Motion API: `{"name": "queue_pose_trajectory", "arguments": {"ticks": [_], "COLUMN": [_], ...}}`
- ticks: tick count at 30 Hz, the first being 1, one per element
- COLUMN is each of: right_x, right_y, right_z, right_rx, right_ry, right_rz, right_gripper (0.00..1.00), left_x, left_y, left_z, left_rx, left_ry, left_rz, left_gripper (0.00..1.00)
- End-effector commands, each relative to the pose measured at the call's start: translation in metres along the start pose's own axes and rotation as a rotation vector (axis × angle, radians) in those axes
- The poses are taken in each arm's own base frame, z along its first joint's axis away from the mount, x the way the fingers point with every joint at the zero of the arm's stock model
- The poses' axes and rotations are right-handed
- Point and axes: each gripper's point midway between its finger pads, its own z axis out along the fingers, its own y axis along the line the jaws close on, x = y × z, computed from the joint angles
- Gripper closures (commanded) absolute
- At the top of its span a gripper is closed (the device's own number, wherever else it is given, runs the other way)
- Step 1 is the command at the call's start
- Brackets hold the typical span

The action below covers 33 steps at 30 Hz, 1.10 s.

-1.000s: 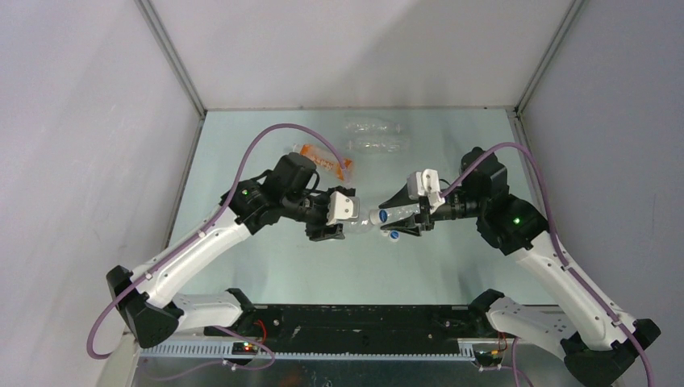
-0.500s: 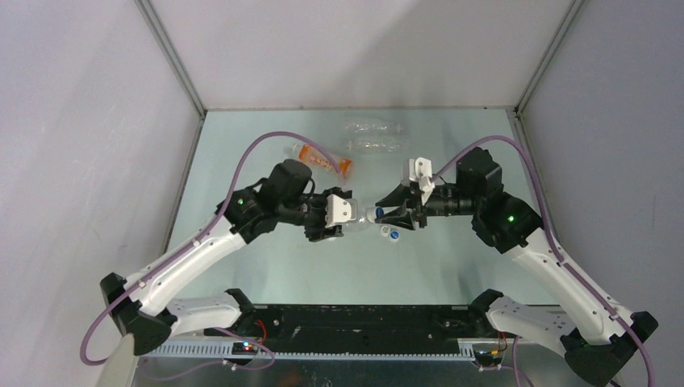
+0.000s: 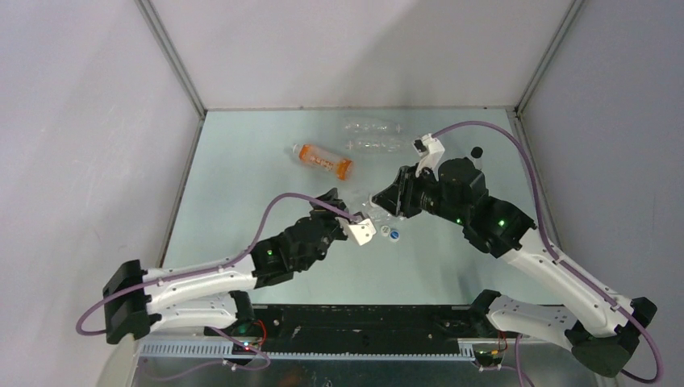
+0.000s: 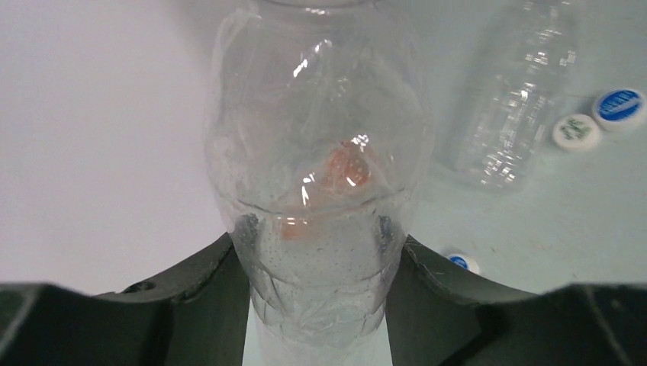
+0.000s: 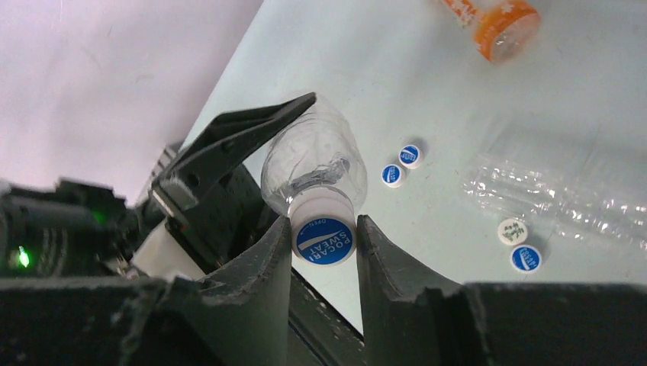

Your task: Screw on the bottle caps

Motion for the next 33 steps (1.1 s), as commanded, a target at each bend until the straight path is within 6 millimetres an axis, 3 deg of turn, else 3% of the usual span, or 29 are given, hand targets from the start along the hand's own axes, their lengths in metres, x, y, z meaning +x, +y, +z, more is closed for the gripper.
{"name": "queue_pose_trajectory", "arguments": {"ticks": [1,5,7,8,10,14,17,20,23,33], "right_x": [-0.025,-0.033,-0.038,-0.043,-0.044,-0.04,-0.029,-0.011,-0.004,0.003], "right_y": [-0.022,-0.014,-0.003,0.001,0.009,0.017,0.031,0.041,0.038,0.042], "right_z": [0.003,0.003,-0.001,-0.005,-0.014,-0.026,-0.035,-0.042,-0.042,-0.036], "right_rx": [0.176,0.121,0.053,0.024,-0.046,-0.166,-0.32,-0.456,-0.491,-0.573], "right_ry": [-0.13,-0.147,-0.156,-0.172,-0.17,-0.187,-0.192,-0.164,-0.145,-0.117], "right_rz": [0.19,0.131,0.011,-0.095,-0.267,-0.488,-0.626,-0.769,-0.843,-0.847], "right_gripper": [1.0,0.97,0.83,0.7,0.54,0.41,0.39,0.38,0.38,0.46], "left_x": [-0.045,-0.038,-0.036,-0.031,-0.026,-0.024,-0.031,-0.029,-0.033,-0.045], "left_y": [0.046,0.04,0.037,0.033,0.027,0.011,-0.01,-0.015,-0.023,-0.03], "left_z": [-0.004,0.001,0.002,0.003,0.002,-0.005,-0.016,-0.02,-0.026,-0.029], "left_rx": [-0.259,-0.25,-0.202,-0.154,-0.058,0.127,0.312,0.388,0.468,0.548], "left_ry": [-0.129,-0.097,-0.096,-0.1,-0.111,-0.143,-0.191,-0.188,-0.193,-0.221], "left_rz": [-0.065,-0.063,-0.1,-0.139,-0.2,-0.237,-0.282,-0.298,-0.285,-0.276], "left_gripper": [0.85,0.86,0.88,0.89,0.89,0.88,0.88,0.87,0.87,0.87]}}
